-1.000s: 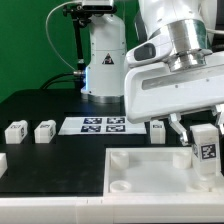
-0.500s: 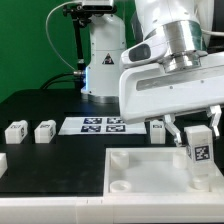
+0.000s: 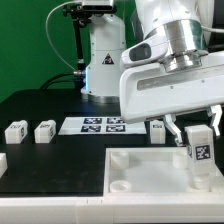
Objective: Assemble one leg
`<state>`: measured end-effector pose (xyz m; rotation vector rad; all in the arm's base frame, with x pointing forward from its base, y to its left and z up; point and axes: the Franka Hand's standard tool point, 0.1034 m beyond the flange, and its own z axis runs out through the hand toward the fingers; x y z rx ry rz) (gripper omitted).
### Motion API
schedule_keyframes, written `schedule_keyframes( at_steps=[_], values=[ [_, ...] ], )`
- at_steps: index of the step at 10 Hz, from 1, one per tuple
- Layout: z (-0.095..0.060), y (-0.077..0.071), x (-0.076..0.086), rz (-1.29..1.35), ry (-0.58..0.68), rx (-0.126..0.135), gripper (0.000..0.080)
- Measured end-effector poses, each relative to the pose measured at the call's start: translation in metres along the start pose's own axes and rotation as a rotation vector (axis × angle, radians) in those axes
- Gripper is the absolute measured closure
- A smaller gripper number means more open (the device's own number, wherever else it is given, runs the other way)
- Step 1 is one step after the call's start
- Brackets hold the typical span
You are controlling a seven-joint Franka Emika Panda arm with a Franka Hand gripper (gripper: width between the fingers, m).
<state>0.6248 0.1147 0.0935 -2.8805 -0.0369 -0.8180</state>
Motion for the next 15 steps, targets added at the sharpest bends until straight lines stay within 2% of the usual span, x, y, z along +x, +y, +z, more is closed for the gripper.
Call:
schedule_keyframes(
  at_steps=[4, 8, 11, 15],
  values=[
    [0.0, 0.005, -0.002, 0.004, 0.001, -0.006, 0.0503],
    [0.001, 0.004, -0.006, 0.002, -0.005, -0.005, 0.0503],
    [0.008, 0.006, -0.012, 0.004, -0.005, -0.008, 0.0503],
    [0.009, 0.004, -0.01, 0.002, 0.011, -0.008, 0.0503]
  ],
)
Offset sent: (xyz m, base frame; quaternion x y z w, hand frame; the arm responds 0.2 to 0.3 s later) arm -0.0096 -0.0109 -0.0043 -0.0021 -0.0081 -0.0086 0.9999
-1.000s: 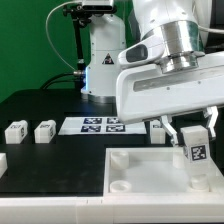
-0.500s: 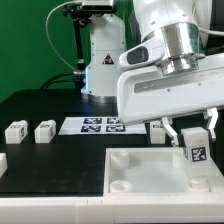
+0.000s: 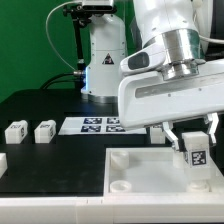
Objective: Assemble one leg
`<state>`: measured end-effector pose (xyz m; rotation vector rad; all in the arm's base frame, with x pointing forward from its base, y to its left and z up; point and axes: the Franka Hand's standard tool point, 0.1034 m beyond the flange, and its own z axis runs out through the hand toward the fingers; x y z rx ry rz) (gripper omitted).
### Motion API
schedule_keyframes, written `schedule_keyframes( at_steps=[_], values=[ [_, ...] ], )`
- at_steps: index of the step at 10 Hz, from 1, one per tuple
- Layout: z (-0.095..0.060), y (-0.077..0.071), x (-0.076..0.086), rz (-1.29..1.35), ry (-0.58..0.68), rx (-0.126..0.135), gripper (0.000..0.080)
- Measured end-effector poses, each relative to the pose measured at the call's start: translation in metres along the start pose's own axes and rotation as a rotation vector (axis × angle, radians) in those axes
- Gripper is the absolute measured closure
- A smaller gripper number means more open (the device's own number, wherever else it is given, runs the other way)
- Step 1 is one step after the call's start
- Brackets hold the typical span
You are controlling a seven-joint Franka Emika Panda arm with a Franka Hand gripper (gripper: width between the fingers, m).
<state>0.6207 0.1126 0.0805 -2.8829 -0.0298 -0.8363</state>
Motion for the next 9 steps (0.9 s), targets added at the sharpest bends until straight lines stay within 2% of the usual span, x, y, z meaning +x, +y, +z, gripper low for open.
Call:
schedule_keyframes(
  at_steps=[3, 4, 5, 6, 7, 9],
  values=[
    [0.0007, -0.0005, 0.0024, 0.003, 0.0, 0.0, 0.0503],
    [0.0007, -0.0006, 0.0023, 0.003, 0.0, 0.0, 0.0322],
    [0.0008, -0.0006, 0.0023, 0.003, -0.001, 0.0, 0.021],
    [0.0008, -0.0006, 0.0023, 0.003, -0.001, 0.0, 0.021],
    [0.0008, -0.0006, 0.0023, 0.003, -0.001, 0.0, 0.0162],
    [0.0008, -0.0006, 0.0023, 0.003, -0.001, 0.0, 0.0153]
  ],
)
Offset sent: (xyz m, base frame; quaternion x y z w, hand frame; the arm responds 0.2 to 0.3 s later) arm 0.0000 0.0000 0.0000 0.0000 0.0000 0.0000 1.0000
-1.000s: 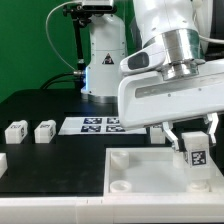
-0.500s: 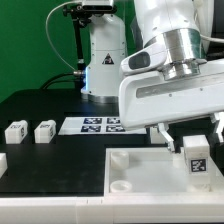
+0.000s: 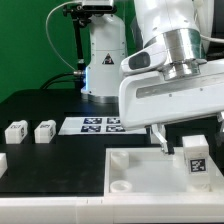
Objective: Assemble one leg
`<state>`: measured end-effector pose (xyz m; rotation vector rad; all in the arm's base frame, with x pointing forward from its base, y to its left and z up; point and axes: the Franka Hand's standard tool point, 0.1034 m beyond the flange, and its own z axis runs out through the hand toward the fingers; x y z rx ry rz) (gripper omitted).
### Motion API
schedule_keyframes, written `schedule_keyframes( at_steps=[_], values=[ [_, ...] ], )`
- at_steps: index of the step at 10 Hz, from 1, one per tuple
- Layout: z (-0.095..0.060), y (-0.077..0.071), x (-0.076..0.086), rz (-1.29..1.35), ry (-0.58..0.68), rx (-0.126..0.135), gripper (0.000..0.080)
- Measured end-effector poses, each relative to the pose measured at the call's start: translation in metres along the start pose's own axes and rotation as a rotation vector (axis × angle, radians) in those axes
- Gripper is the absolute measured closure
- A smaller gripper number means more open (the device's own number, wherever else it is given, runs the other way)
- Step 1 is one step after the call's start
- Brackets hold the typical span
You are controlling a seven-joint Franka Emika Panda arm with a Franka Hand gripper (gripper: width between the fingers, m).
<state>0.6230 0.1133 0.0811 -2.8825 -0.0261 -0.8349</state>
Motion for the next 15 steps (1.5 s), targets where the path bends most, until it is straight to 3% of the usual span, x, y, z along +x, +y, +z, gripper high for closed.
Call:
schedule_keyframes(
  at_steps=[5, 8, 9, 14, 15],
  values=[
    [0.0, -0.001, 0.0, 0.006, -0.012, 0.003, 0.0151],
    [-0.001, -0.008, 0.016, 0.05, -0.119, 0.031, 0.0151],
    [-0.001, -0.006, 0.021, 0.052, -0.118, 0.03, 0.0151],
    [0.007, 0.008, 0.012, 0.084, -0.578, 0.095, 0.0151],
    [0.01, 0.009, 0.014, 0.085, -0.574, 0.095, 0.0151]
  ],
)
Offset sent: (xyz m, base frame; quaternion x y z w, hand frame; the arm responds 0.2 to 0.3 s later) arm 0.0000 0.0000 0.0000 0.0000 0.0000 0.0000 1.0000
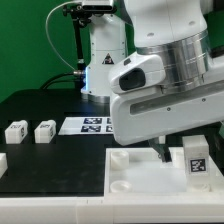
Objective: Assemble one leg
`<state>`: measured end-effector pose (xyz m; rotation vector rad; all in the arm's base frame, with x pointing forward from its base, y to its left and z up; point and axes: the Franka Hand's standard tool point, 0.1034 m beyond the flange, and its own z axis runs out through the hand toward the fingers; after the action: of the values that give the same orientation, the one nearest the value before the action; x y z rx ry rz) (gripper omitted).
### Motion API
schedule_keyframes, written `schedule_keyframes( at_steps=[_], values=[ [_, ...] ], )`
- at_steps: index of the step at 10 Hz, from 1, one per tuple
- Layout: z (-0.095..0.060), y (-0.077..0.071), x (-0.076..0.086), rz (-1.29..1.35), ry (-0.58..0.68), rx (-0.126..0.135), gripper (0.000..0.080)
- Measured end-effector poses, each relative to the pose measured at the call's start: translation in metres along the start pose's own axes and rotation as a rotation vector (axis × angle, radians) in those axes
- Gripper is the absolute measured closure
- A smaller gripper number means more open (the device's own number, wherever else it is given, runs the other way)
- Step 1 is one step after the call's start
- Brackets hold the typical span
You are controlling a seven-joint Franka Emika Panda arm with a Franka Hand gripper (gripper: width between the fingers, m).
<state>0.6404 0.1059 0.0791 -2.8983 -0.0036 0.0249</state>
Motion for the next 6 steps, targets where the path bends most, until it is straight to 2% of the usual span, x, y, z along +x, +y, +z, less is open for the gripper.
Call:
schedule_keyframes(
  at_steps=[2, 4, 6],
  values=[
    [0.0005, -0.0004, -0.0001, 0.033, 0.003, 0.0, 0.0162],
    [0.0008, -0.0011, -0.0002, 0.17, 0.003, 0.002, 0.0512],
    [0.0008, -0.0023, -0.0003, 0.366, 0.003, 0.002, 0.0508]
  ],
)
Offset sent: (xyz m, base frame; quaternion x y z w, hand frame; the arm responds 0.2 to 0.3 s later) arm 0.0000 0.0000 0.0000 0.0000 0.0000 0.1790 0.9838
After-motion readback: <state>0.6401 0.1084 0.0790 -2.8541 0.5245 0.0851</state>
